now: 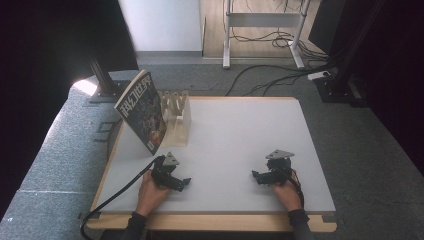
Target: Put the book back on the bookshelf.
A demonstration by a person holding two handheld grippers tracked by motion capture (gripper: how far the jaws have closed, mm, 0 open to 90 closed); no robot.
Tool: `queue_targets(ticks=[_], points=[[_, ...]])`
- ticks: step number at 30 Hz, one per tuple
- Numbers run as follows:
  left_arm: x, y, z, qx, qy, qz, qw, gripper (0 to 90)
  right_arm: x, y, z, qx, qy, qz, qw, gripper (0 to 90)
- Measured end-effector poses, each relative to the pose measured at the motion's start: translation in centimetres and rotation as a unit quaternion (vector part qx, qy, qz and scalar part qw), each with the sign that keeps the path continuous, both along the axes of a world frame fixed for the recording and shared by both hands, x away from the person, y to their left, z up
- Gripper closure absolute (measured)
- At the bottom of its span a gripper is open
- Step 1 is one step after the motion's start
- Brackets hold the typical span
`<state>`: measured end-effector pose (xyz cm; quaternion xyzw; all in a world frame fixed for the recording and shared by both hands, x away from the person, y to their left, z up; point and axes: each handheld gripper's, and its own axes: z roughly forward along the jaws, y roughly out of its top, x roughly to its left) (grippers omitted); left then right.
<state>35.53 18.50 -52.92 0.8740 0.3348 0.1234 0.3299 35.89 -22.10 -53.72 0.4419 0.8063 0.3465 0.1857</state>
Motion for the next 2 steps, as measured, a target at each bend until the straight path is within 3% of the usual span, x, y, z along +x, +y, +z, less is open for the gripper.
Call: queue_targets(ticks=[2], points=[[0.00, 0.01, 0.00, -0.001, 0.000, 0.000, 1.0000, 0.0, 0.01, 0.00, 0.00, 0.000, 0.000, 0.000, 1.0000, 0.5]])
